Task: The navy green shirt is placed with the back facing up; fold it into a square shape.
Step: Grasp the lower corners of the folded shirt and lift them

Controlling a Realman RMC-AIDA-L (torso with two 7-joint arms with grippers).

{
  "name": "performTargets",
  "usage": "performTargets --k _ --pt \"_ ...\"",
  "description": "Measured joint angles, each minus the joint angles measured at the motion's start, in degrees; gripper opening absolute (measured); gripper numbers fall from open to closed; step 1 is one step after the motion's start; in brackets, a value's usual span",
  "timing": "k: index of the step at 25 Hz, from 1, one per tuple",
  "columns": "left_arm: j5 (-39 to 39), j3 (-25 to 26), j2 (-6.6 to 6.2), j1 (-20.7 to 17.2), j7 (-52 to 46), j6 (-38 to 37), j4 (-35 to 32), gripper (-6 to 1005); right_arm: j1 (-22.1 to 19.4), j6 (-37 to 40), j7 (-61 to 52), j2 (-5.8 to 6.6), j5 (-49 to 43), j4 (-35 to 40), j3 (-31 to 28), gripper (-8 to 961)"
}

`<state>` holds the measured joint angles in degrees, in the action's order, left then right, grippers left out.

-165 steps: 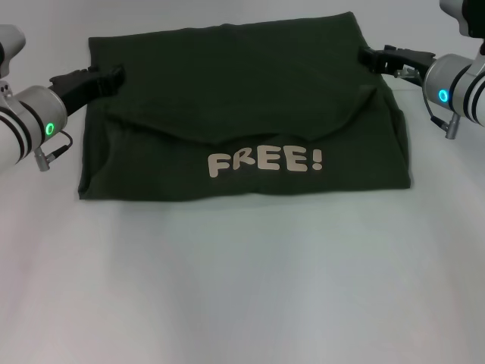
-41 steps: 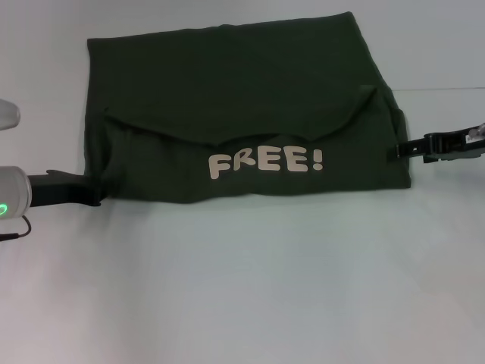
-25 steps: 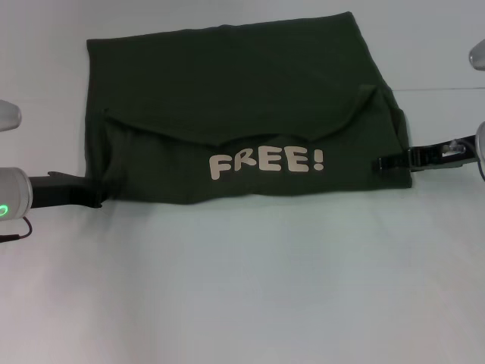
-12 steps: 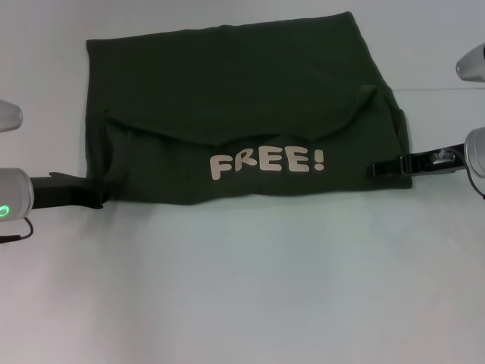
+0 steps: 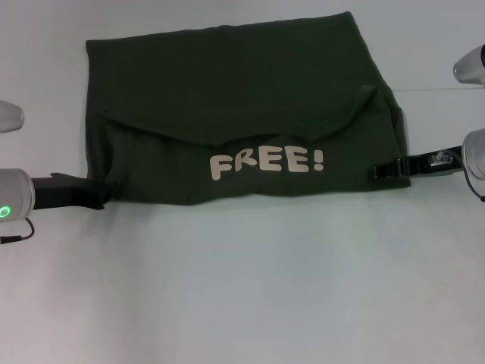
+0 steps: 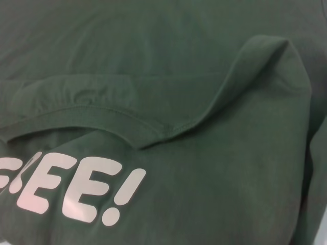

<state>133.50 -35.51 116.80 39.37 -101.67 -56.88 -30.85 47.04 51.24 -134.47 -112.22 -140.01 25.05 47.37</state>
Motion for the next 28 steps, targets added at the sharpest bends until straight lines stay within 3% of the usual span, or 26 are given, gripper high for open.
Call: performTargets --k 2,24,28 --pt "0.0 0.0 0.00 0.0 0.0 0.0 0.0 53 0.0 0.1 0.0 0.00 0.0 0.0 0.0 815" --pt "0.0 0.0 0.00 0.1 0.3 0.2 0.0 52 -0.5 0.4 -0.1 0.20 0.0 0.2 0.4 158" --pt "0.0 0.0 0.00 0.1 0.4 0.2 0.0 53 -0.3 1.0 -0.1 0.41 -0.1 0.0 1.7 132"
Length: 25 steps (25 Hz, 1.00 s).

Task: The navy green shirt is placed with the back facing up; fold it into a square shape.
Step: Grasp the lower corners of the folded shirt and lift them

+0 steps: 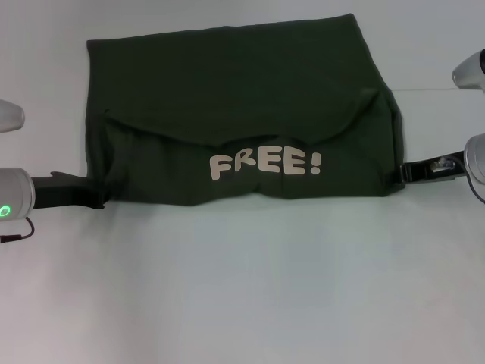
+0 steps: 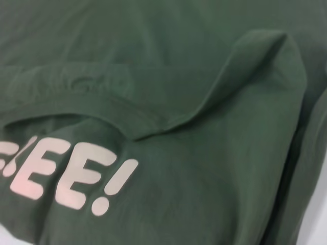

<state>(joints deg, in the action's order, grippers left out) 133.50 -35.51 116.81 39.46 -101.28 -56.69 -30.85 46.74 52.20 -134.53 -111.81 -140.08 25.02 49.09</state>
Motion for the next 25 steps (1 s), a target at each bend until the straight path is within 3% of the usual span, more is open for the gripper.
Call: performTargets --k 10,25 --pt "0.0 0.0 -0.26 0.2 -0.3 -1.4 -0.1 53 -0.5 1.4 0.0 -0.27 0.0 1.4 0.2 34" --pt "5.8 0.8 -2.42 -1.0 -9.7 -16.6 -7.8 52 -5.3 17.8 0.8 0.46 1.4 11.9 -1.0 34"
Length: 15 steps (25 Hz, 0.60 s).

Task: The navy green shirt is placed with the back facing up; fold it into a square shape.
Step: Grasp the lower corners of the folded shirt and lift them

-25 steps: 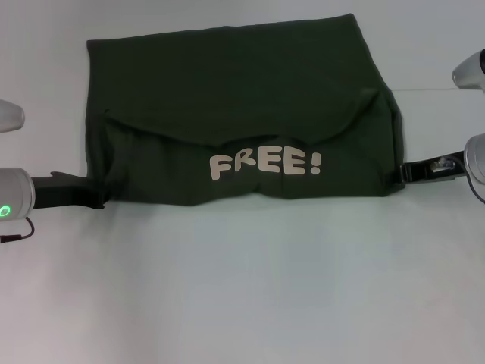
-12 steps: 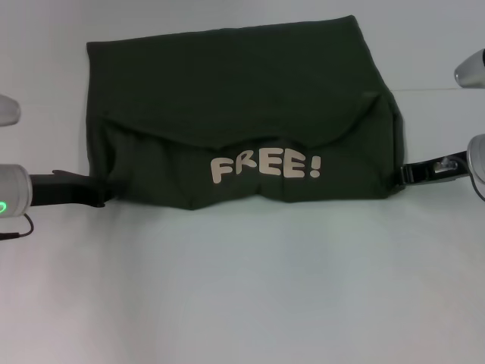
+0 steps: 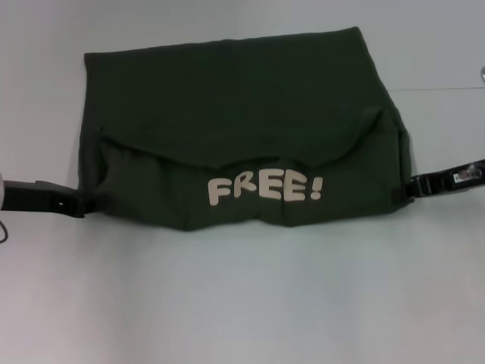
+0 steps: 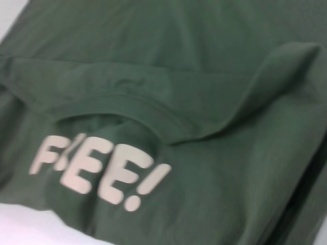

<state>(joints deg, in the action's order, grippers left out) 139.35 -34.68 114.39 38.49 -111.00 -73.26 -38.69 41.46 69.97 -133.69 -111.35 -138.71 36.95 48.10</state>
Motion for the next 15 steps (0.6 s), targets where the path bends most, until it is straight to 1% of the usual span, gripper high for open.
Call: performTargets --k 4,7,11,15 --pt "2.0 1.6 -0.89 -0.1 -0.6 -5.9 -2.1 53 -1.8 6.2 2.9 -0.06 1.3 2.0 -3.5 35" --pt "3.2 4.0 -1.65 -0.1 -0.7 -9.6 -3.3 53 -3.5 10.1 5.0 -0.46 1.7 3.3 -6.0 35" --pt "5.1 5.5 -2.30 -0.1 -1.1 -13.3 -4.5 53 -5.9 14.5 7.8 -1.18 2.0 4.2 -9.0 35" --pt "6.8 6.4 -2.75 -0.1 -1.1 -16.1 -5.5 53 -9.1 17.1 9.5 -2.28 3.1 6.1 -11.1 35"
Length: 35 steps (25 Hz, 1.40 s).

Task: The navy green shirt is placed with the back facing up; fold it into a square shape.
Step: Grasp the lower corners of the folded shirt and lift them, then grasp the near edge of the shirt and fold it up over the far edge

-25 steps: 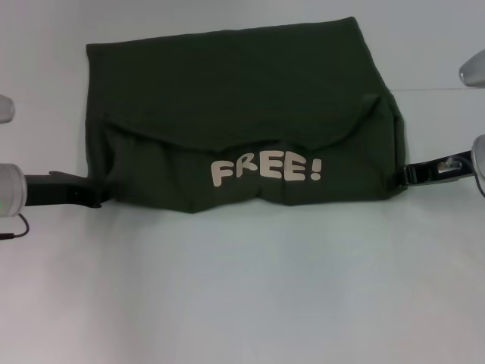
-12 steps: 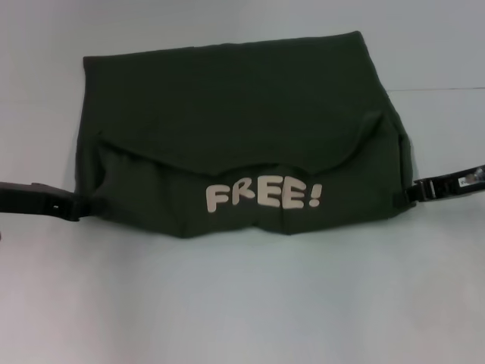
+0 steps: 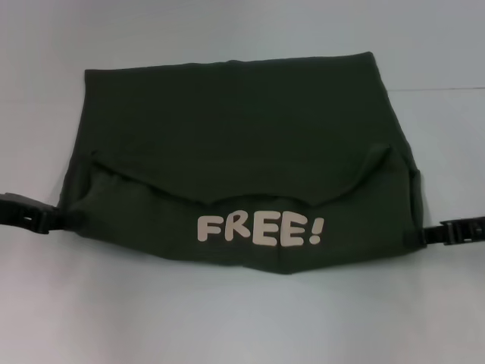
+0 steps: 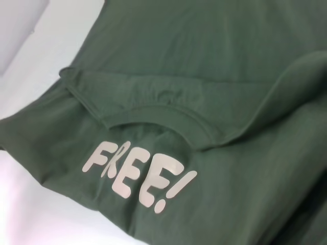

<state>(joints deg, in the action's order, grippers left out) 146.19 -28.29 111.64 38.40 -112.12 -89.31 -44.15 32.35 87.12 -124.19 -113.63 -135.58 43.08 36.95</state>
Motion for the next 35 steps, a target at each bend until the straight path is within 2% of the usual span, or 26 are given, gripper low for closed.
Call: performTargets --k 3,8,13,24,29,35 --pt "0.4 0.7 -0.14 0.0 0.3 -2.4 -0.4 53 -2.8 2.0 1.7 -0.62 1.8 1.2 -0.6 35" --pt "1.1 1.5 -0.43 -0.1 1.2 -5.4 -0.9 53 -5.7 4.8 4.0 -0.70 3.3 1.4 -2.1 34" --pt "2.4 3.8 -0.89 -0.7 1.9 -9.2 -1.8 53 -7.8 7.2 6.1 -0.94 3.4 1.4 -4.3 34" --pt "3.8 4.1 -1.05 -1.5 1.9 -12.9 -3.9 52 -11.1 12.7 9.0 -1.57 3.6 1.4 -8.8 34" --pt "3.4 6.4 -1.54 -1.2 1.9 -13.4 -4.3 52 -10.5 12.6 9.6 -1.40 3.7 1.2 -11.2 34" --pt "0.5 11.3 -2.02 0.7 1.0 -7.7 -3.9 52 -5.6 9.1 9.6 -0.80 4.3 0.1 -14.8 35"
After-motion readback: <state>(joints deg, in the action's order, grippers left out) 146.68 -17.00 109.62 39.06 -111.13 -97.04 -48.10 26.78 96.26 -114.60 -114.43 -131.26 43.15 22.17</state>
